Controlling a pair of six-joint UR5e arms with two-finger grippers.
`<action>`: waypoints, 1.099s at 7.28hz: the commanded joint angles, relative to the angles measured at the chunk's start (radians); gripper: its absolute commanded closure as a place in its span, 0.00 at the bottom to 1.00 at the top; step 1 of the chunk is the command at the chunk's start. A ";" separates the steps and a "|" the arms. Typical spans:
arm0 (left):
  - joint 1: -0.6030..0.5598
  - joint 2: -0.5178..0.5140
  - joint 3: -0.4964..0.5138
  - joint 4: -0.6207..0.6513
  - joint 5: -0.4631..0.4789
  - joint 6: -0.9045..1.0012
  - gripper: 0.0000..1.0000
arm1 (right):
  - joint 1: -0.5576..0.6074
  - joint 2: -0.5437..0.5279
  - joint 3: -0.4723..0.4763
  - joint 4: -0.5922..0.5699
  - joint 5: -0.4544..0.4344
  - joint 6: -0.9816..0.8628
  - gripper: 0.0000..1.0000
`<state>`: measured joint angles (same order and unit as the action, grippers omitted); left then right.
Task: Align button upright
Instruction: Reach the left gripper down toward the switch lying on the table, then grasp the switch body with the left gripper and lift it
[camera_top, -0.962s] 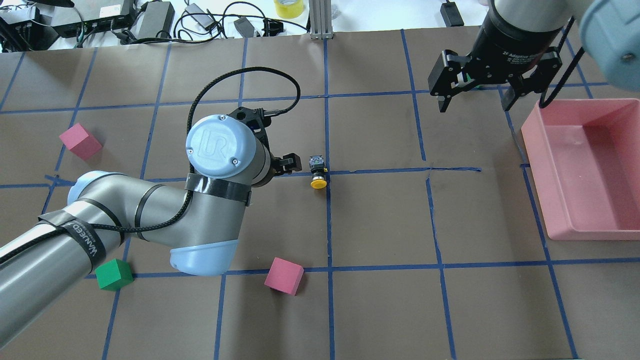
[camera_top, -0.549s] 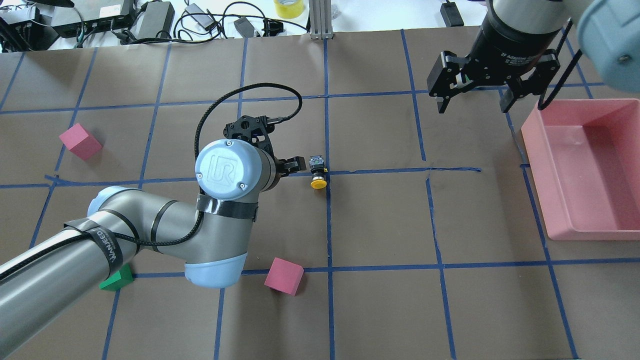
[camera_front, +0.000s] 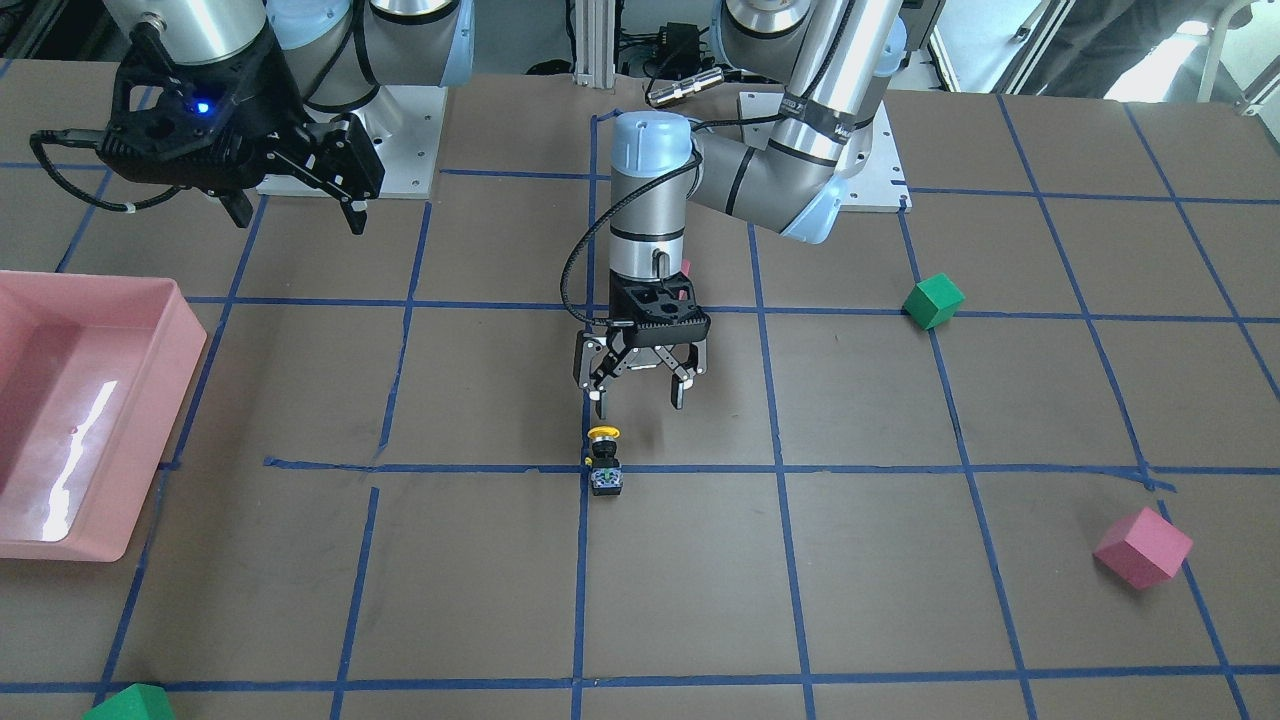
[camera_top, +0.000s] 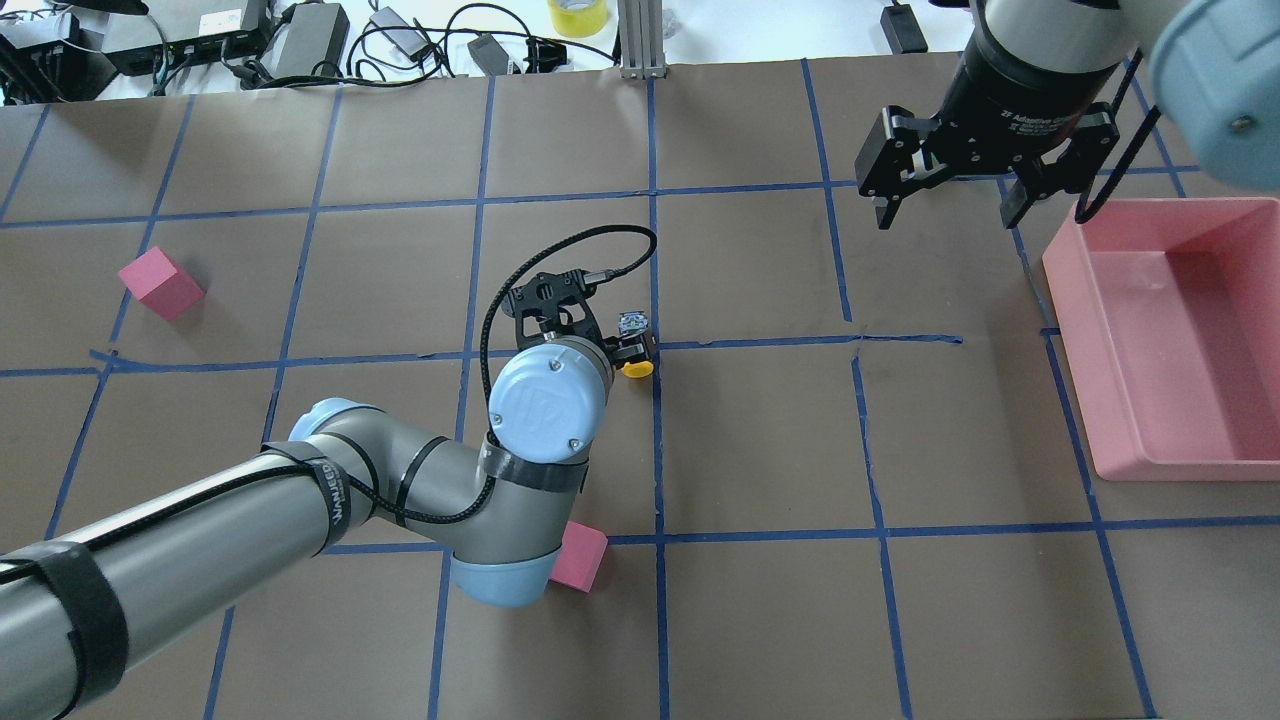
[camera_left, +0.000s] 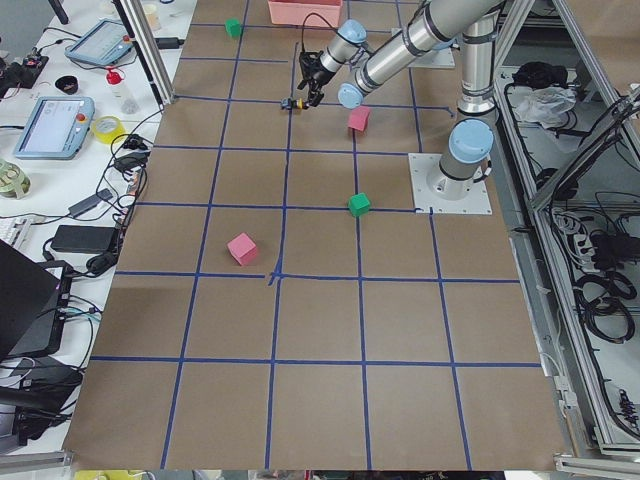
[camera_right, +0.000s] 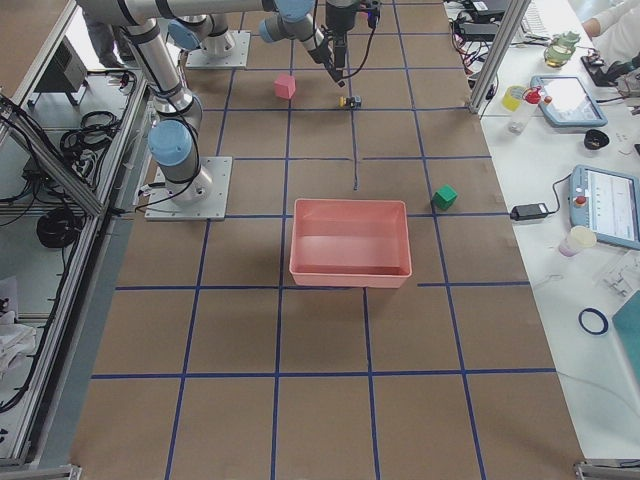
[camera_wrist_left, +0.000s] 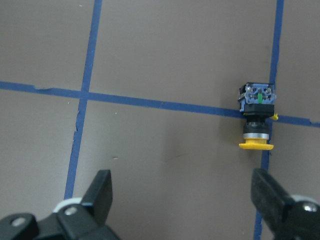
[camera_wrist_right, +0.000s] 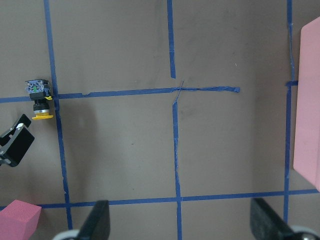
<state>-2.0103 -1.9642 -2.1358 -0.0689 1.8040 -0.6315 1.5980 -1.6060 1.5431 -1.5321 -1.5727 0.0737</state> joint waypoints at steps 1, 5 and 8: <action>-0.036 -0.140 0.109 0.027 0.026 0.025 0.02 | -0.001 0.000 0.000 0.001 -0.003 -0.002 0.00; -0.064 -0.168 0.085 0.034 0.046 0.236 0.26 | 0.000 0.001 0.000 -0.005 0.003 -0.002 0.00; -0.064 -0.157 0.067 0.034 0.043 0.234 0.71 | -0.001 0.001 0.002 -0.002 0.002 -0.002 0.00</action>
<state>-2.0740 -2.1287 -2.0617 -0.0350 1.8502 -0.3969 1.5971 -1.6046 1.5441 -1.5347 -1.5707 0.0721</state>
